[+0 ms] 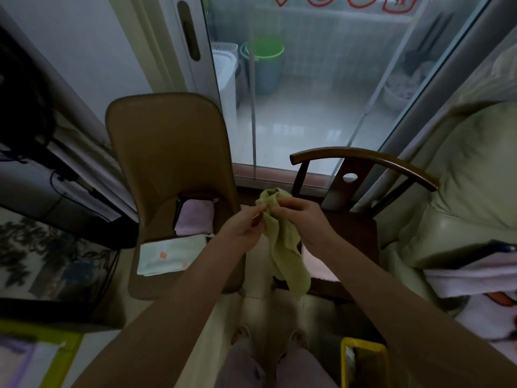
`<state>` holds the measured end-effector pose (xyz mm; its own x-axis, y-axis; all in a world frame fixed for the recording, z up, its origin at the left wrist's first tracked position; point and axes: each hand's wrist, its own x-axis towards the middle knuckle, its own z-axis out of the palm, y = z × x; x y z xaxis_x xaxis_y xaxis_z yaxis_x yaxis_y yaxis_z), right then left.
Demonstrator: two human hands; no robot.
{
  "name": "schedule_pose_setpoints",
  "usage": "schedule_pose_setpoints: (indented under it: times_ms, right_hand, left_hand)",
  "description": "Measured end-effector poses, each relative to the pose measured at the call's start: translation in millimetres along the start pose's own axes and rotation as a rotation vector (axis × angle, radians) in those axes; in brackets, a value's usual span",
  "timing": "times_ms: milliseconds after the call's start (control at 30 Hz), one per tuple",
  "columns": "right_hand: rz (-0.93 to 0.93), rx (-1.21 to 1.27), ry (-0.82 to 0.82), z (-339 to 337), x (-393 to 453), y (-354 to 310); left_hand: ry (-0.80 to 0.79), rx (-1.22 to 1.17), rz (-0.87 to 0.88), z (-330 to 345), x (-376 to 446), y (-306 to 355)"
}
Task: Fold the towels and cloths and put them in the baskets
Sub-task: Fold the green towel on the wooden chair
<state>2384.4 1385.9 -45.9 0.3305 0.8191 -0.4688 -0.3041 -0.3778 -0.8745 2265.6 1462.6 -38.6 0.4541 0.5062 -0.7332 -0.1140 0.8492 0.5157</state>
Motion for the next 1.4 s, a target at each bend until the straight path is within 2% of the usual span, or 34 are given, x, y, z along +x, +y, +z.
schedule_pose_setpoints:
  times_ms: [167, 267, 467, 600, 733, 833, 1000, 1100, 1167, 1300, 1400]
  right_hand:
    - [-0.061, -0.086, -0.079, 3, -8, 8]
    - [-0.071, -0.011, -0.032, 8, -9, 11]
    - [0.120, 0.048, 0.143, 13, -2, 10]
    - [0.205, 0.007, 0.143, 14, -1, 14]
    - [0.229, -0.017, 0.150, 20, 0, 18]
    - [0.258, 0.072, 0.103, 19, -2, 17]
    - [0.310, 0.249, -0.011, 12, -10, 16]
    - [0.312, 0.383, -0.070, 12, -9, 15]
    - [0.241, 0.330, -0.062, 12, -8, 17]
    - [-0.186, -0.286, 0.207, 4, 3, 30]
    - [-0.401, -0.558, 0.162, 4, 18, 33]
  left_hand:
    - [-0.041, 0.060, -0.073, -5, -4, -2]
    - [-0.052, 0.094, -0.052, -3, -4, -4]
    - [0.018, 0.077, -0.017, -11, -13, -6]
    - [0.081, 0.105, -0.085, -20, -9, -11]
    - [0.050, 0.182, -0.030, -19, -7, -14]
    - [0.060, 0.175, -0.025, -29, 2, -15]
    - [-0.160, 0.295, -0.006, -49, -2, -6]
    - [-0.189, 0.431, 0.075, -55, -4, 2]
    - [-0.198, 0.579, 0.175, -56, -3, 11]
    - [-0.192, 1.216, 0.646, -47, 2, 35]
    - [-0.115, 1.320, 0.877, -31, 3, 42]
